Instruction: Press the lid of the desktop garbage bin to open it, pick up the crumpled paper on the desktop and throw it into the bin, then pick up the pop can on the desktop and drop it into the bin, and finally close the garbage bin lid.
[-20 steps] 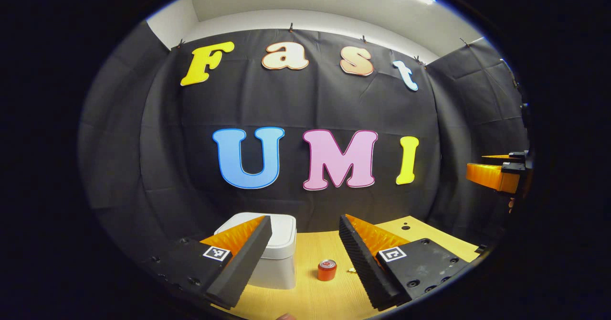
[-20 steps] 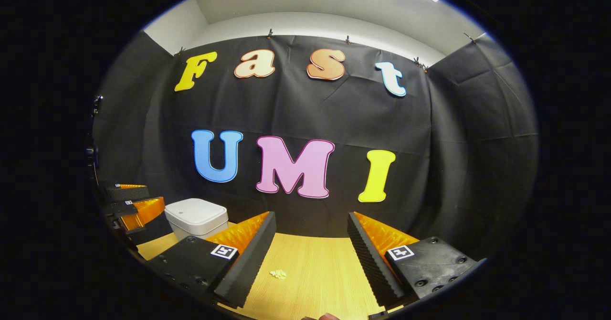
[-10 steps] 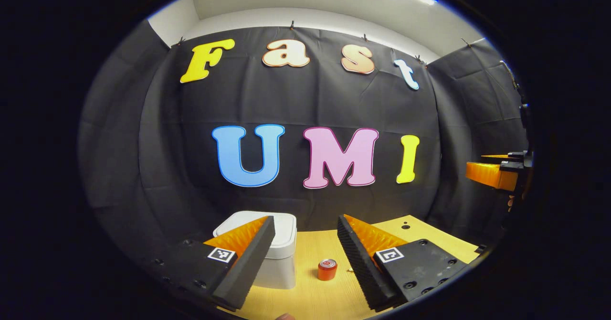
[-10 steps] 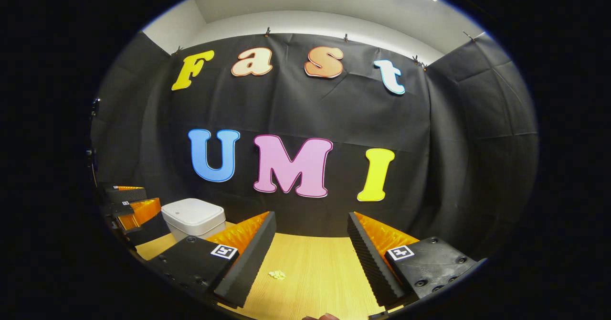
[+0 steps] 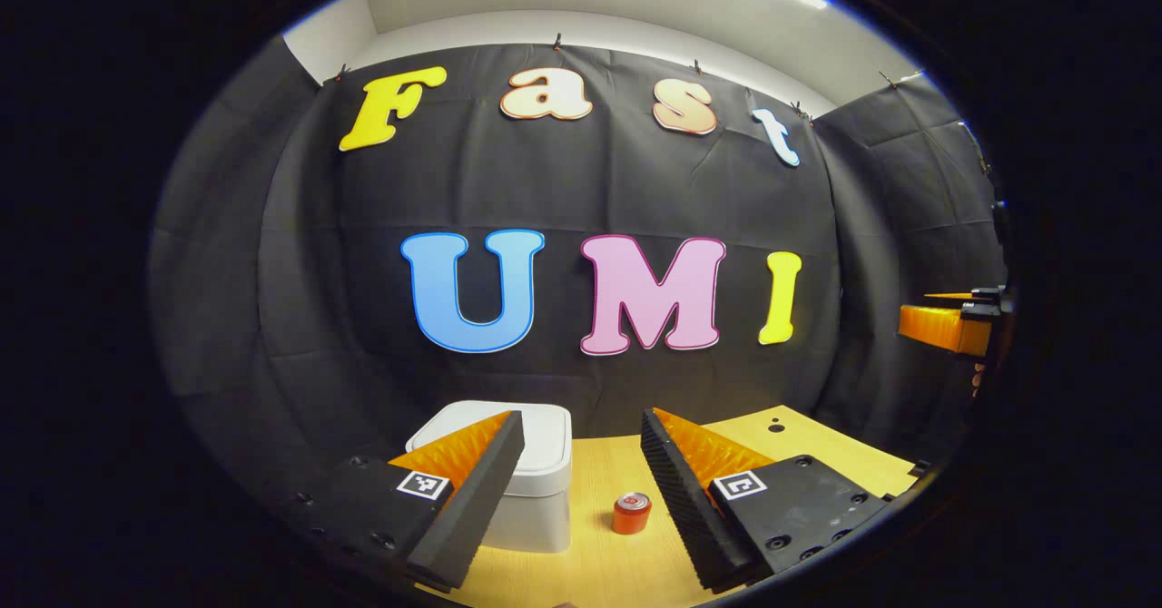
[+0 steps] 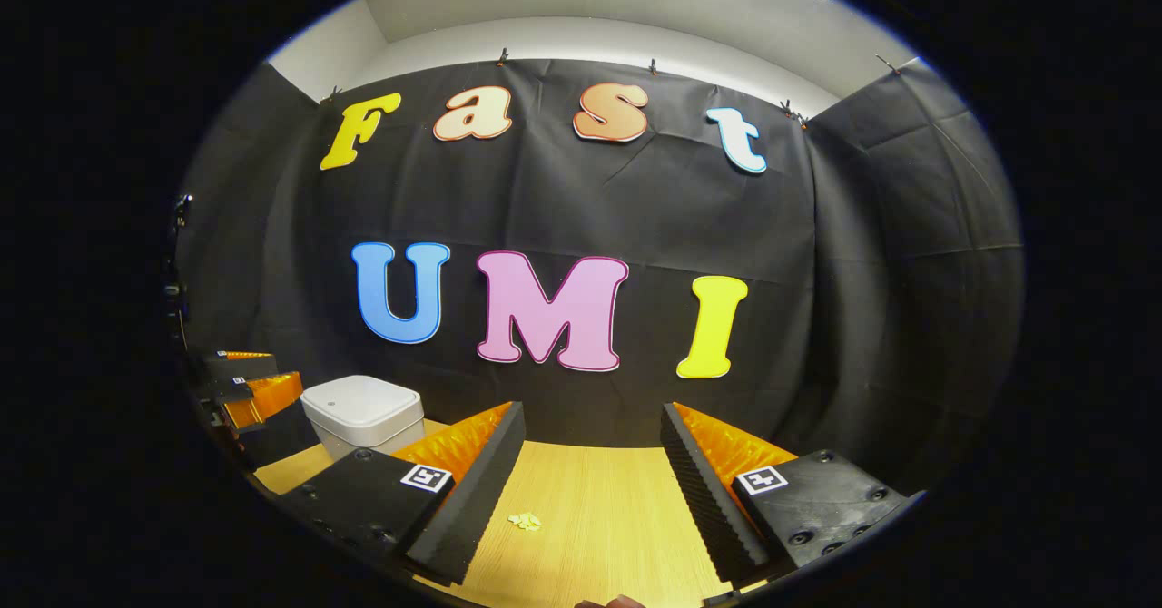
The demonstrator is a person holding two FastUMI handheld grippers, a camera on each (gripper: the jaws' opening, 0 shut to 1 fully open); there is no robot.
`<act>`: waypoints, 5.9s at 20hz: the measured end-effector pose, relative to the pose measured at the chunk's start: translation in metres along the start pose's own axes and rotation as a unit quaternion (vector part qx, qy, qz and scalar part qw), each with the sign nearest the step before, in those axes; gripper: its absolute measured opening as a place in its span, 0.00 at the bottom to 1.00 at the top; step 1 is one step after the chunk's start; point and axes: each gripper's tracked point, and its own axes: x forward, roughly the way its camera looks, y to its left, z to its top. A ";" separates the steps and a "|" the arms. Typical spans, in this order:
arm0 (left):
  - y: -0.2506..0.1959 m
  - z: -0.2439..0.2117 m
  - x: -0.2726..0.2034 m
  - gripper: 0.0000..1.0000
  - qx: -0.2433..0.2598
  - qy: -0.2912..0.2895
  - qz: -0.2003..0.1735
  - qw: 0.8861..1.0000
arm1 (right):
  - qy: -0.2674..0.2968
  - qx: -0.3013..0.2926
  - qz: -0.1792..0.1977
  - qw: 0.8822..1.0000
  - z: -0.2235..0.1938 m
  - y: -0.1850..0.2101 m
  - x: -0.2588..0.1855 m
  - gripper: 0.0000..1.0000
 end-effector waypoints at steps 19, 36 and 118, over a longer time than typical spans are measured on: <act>0.086 -0.064 0.105 0.07 -0.020 0.190 -0.001 0.982 | 0.000 -0.022 0.035 0.999 -0.007 0.011 0.034 0.98; 0.108 -0.114 0.135 0.07 0.025 0.300 0.105 0.948 | 0.093 0.008 0.135 0.986 -0.107 -0.003 0.172 0.98; 0.104 0.037 -0.095 0.99 -0.013 0.048 0.189 0.981 | 0.117 0.006 0.420 0.900 -0.100 0.332 0.221 0.30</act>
